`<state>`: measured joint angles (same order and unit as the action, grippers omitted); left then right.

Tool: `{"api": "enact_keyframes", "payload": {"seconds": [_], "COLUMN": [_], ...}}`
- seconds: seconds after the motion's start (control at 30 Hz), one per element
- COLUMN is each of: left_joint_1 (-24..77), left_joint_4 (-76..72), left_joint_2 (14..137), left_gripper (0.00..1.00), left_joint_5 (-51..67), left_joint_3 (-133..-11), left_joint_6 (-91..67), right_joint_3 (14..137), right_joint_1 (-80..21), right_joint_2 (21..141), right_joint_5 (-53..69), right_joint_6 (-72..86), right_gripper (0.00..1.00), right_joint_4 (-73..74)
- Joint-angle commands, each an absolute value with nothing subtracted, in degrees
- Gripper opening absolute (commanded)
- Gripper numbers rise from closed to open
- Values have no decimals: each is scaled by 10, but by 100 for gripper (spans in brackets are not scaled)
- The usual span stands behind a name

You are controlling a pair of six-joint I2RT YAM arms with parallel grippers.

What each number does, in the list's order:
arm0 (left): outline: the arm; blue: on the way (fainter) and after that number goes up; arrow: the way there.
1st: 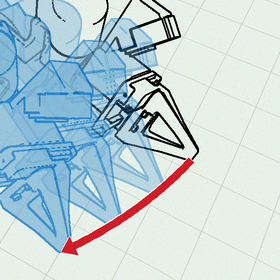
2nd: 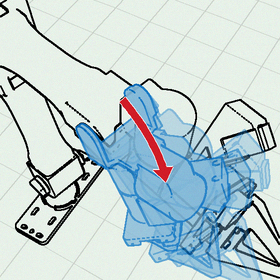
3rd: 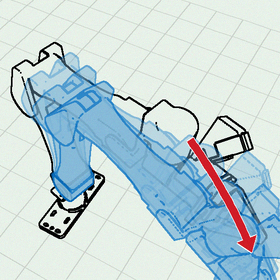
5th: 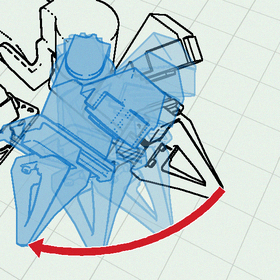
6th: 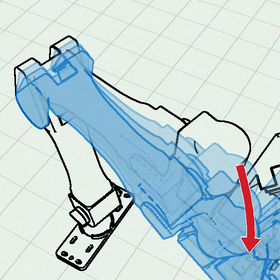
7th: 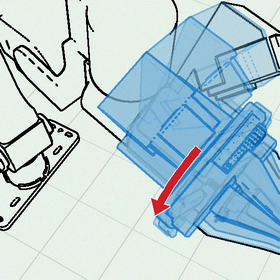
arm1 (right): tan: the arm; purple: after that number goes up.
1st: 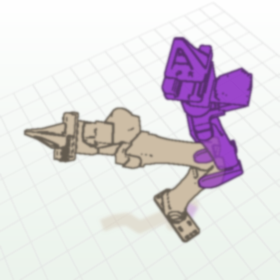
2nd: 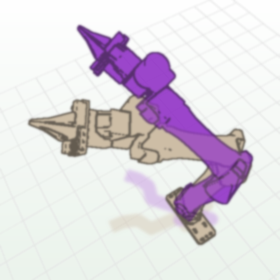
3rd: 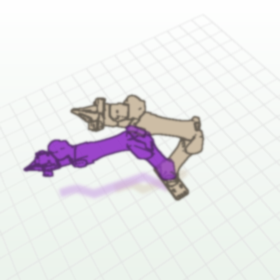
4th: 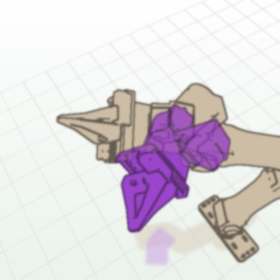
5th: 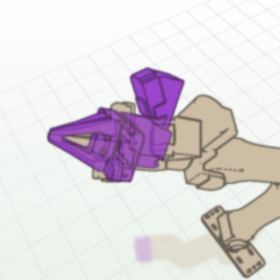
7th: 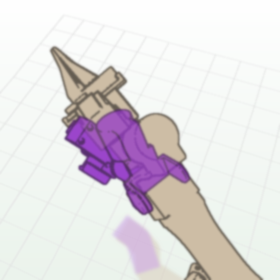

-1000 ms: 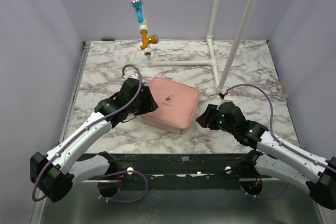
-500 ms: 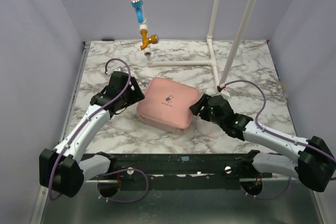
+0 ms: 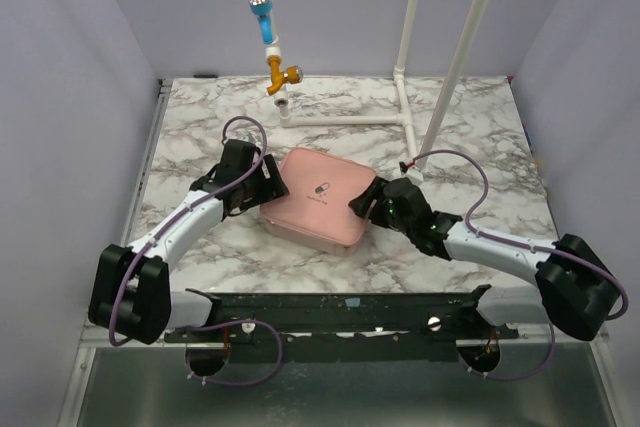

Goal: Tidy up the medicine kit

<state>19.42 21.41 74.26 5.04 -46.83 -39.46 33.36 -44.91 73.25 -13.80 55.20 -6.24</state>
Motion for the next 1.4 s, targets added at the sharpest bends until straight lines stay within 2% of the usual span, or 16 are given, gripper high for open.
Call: {"api": "enact_keyframes", "payload": {"seconds": [0.0,0.3,0.63,0.93,1.17,1.37], "left_joint_1": [193,194,196,195,195,195], "left_joint_4": [192,224,295,446,511,482], "left_joint_2": [738,656,478,371,343,329], "left_gripper": [75,72,71,74,74,74], "left_joint_5": [97,115,117,55,59,137], "left_joint_3": [-438,-373,-293,-397,-447,-427], "left_joint_6": [-382,-396,-427,-411,-394,-396], "right_joint_3": [324,290,301,409,422,387], "right_joint_1": [-451,-456,-476,-476,-476,-480], "right_joint_2": [747,731,682,592,537,508], "right_joint_5": [-78,-7,-14,-96,-61,8], "right_joint_6": [544,544,498,365,309,329], "right_gripper": [64,61,61,69,71,72], "right_joint_4": [-111,-135,-74,155,246,265]}}
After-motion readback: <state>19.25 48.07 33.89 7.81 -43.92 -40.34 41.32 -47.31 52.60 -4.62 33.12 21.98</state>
